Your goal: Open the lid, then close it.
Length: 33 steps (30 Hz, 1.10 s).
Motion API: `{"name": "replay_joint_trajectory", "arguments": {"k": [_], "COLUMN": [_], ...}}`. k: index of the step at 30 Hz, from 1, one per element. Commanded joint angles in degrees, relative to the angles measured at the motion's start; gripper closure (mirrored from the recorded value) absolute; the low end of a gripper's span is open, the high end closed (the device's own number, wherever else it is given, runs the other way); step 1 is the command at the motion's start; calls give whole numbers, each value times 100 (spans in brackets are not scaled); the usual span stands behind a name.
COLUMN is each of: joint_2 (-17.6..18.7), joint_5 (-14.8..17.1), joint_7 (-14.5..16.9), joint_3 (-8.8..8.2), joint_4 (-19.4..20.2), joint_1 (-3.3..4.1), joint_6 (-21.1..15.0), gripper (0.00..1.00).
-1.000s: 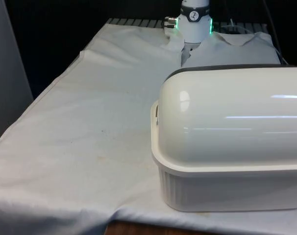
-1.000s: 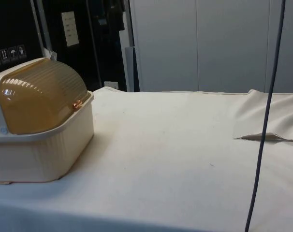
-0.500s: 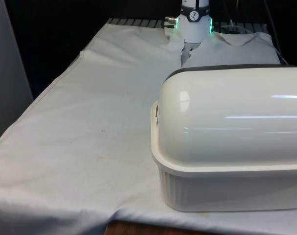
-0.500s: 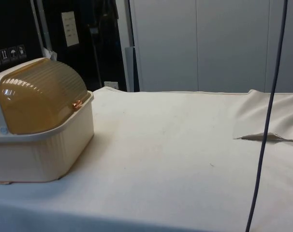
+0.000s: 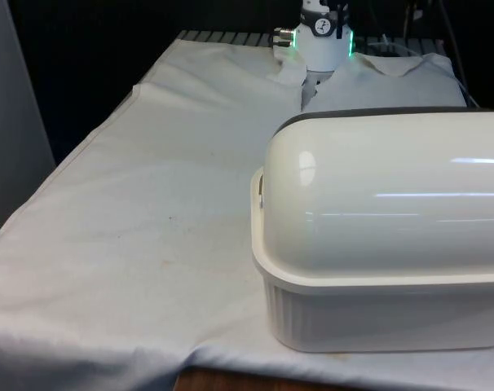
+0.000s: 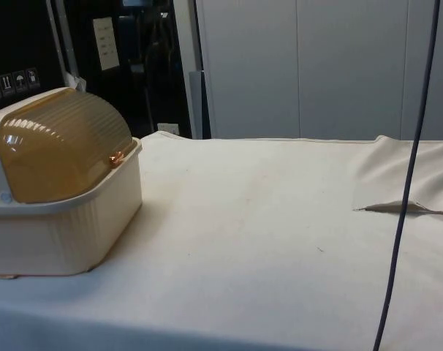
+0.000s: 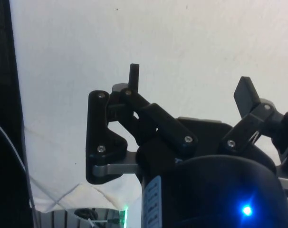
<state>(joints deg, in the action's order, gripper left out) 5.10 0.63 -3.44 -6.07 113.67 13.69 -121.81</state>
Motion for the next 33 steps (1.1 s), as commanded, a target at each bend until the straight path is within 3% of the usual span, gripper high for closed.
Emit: {"name": "replay_joint_trajectory", "arguments": {"k": [1,7,16,17,33], "joint_2": [17,86,195,195,258], "joint_5": [-6,0,-46,-17,-286], "joint_7": [-23,6,40,46,178], "joint_3": [11,63,195,195,178], "joint_4": [46,149,476,435,917], "joint_1": [17,11,29,23,11], "joint_6": [-138,-355,-1066,-957,-1977], "gripper": [0,0,0,0,0]}}
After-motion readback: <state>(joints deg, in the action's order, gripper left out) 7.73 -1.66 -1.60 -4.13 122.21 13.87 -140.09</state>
